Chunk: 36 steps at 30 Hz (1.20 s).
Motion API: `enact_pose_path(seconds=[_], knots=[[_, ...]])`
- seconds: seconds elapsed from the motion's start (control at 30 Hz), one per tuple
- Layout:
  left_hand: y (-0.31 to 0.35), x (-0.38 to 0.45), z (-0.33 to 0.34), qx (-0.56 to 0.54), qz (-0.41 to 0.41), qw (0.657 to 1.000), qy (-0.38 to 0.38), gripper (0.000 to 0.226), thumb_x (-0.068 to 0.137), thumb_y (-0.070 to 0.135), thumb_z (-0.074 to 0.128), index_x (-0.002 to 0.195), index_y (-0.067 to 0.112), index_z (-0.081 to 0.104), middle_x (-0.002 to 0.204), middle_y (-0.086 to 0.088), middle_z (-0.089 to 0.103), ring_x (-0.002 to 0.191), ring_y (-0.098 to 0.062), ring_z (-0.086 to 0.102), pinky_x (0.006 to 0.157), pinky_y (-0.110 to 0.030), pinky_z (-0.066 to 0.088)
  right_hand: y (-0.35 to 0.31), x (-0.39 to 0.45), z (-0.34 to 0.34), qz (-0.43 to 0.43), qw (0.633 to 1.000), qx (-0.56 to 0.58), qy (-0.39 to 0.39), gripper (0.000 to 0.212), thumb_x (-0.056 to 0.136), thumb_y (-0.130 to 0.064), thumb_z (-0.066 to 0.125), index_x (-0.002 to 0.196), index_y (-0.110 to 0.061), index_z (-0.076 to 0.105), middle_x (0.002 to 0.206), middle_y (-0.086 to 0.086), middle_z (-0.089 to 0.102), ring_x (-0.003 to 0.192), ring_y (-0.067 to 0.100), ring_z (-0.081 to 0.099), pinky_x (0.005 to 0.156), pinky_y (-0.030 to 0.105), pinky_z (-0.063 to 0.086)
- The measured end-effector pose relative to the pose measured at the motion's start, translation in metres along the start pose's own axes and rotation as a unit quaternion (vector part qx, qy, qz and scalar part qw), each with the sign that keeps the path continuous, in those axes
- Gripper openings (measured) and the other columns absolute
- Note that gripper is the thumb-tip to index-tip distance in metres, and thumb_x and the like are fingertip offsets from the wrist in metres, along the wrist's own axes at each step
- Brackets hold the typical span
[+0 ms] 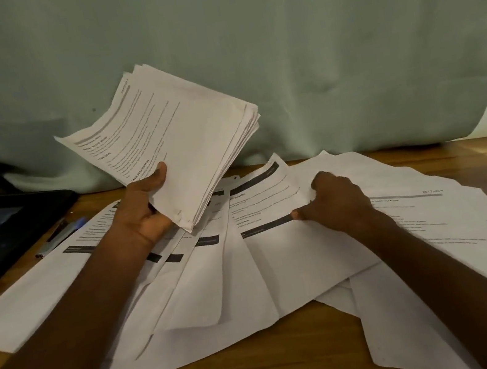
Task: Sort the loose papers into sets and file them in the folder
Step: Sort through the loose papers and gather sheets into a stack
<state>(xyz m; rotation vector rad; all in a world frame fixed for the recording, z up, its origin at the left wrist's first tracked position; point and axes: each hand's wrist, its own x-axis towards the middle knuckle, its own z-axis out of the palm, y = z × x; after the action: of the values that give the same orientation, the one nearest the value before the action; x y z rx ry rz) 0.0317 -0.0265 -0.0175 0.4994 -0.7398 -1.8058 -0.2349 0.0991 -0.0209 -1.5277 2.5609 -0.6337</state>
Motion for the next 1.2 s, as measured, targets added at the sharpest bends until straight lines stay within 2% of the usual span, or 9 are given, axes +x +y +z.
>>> enact_pose_path(seconds=[0.13,0.3,0.5,0.57,0.67,0.8,0.9,1.0,1.2], knots=[[0.002,-0.001,0.002,-0.014,0.029,0.999,-0.010,0.032,0.099,0.011,0.063,0.129,0.017,0.067,0.123,-0.004,0.073,0.114,-0.023,0.070,0.085,-0.046,0.062,0.015,0.011,-0.012,0.027,0.983,0.139,0.114,0.018,0.085,-0.032,0.077,0.099,-0.022,0.073,0.102,0.002,0.072,0.099,0.027,0.065,0.076,0.031,0.043],[0.010,-0.004,0.005,-0.036,0.056,0.997,-0.028,0.047,0.094,0.011,0.064,0.141,0.018,0.059,0.130,-0.005,0.070,0.117,-0.024,0.069,0.082,-0.044,0.063,0.025,0.017,-0.044,0.002,0.867,0.350,0.356,0.010,0.096,-0.018,0.067,0.104,-0.012,0.070,0.097,-0.003,0.069,0.088,0.016,0.065,0.070,0.017,0.045],[0.024,-0.012,0.015,-0.024,0.084,0.995,-0.058,0.052,0.098,0.012,0.058,0.149,0.020,0.051,0.137,-0.006,0.066,0.122,-0.025,0.066,0.083,-0.045,0.063,0.029,0.021,-0.051,0.092,0.765,0.572,0.282,0.011,0.092,-0.007,0.069,0.098,-0.015,0.069,0.095,-0.001,0.071,0.089,0.015,0.066,0.069,0.018,0.051],[0.032,-0.015,0.020,-0.019,0.098,0.993,-0.063,0.052,0.100,0.011,0.057,0.151,0.018,0.049,0.144,-0.007,0.061,0.129,-0.027,0.061,0.086,-0.046,0.062,0.021,0.016,-0.048,0.094,0.780,0.563,0.257,0.014,0.090,-0.004,0.068,0.102,-0.012,0.071,0.098,0.002,0.072,0.082,0.013,0.065,0.063,0.016,0.050],[0.050,-0.023,0.030,-0.023,0.089,0.993,-0.071,0.051,0.101,0.009,0.055,0.151,0.016,0.050,0.145,-0.009,0.060,0.128,-0.028,0.061,0.081,-0.045,0.063,-0.009,-0.004,-0.029,0.028,0.856,0.436,0.277,0.028,0.091,-0.003,0.061,0.116,-0.014,0.067,0.105,0.000,0.070,0.085,0.009,0.065,0.069,0.010,0.051],[0.061,-0.035,0.040,0.001,0.072,0.994,-0.080,0.033,0.100,0.010,0.056,0.131,0.015,0.064,0.123,-0.007,0.073,0.110,-0.027,0.072,0.069,-0.047,0.063,-0.053,-0.030,0.012,-0.055,0.925,0.307,0.219,0.039,0.090,-0.006,0.057,0.125,-0.023,0.059,0.113,0.008,0.071,0.102,0.031,0.068,0.090,0.045,0.058],[0.057,-0.038,0.040,0.007,0.043,0.998,-0.043,0.022,0.100,0.007,0.058,0.118,0.015,0.069,0.115,-0.006,0.076,0.104,-0.024,0.074,0.073,-0.048,0.064,-0.079,-0.048,0.036,-0.100,0.955,0.264,0.091,0.040,0.100,-0.013,0.058,0.139,-0.019,0.050,0.120,0.011,0.068,0.111,0.032,0.065,0.095,0.041,0.055],[0.044,-0.034,0.038,0.026,0.002,1.000,-0.004,0.018,0.098,0.007,0.063,0.113,0.013,0.071,0.122,-0.007,0.074,0.114,-0.025,0.071,0.094,-0.051,0.058,-0.091,-0.057,0.043,-0.121,0.955,0.272,-0.007,0.048,0.103,-0.017,0.058,0.149,-0.015,0.044,0.127,0.010,0.068,0.116,0.030,0.065,0.102,0.040,0.053],[0.019,-0.030,0.037,0.011,-0.038,0.999,0.000,0.034,0.092,0.005,0.067,0.125,0.013,0.070,0.123,-0.008,0.073,0.113,-0.027,0.071,0.082,-0.053,0.061,-0.066,-0.046,0.027,-0.114,0.923,0.359,-0.080,0.028,0.104,-0.012,0.052,0.128,-0.008,0.066,0.119,0.012,0.072,0.101,0.023,0.071,0.093,0.039,0.060]])
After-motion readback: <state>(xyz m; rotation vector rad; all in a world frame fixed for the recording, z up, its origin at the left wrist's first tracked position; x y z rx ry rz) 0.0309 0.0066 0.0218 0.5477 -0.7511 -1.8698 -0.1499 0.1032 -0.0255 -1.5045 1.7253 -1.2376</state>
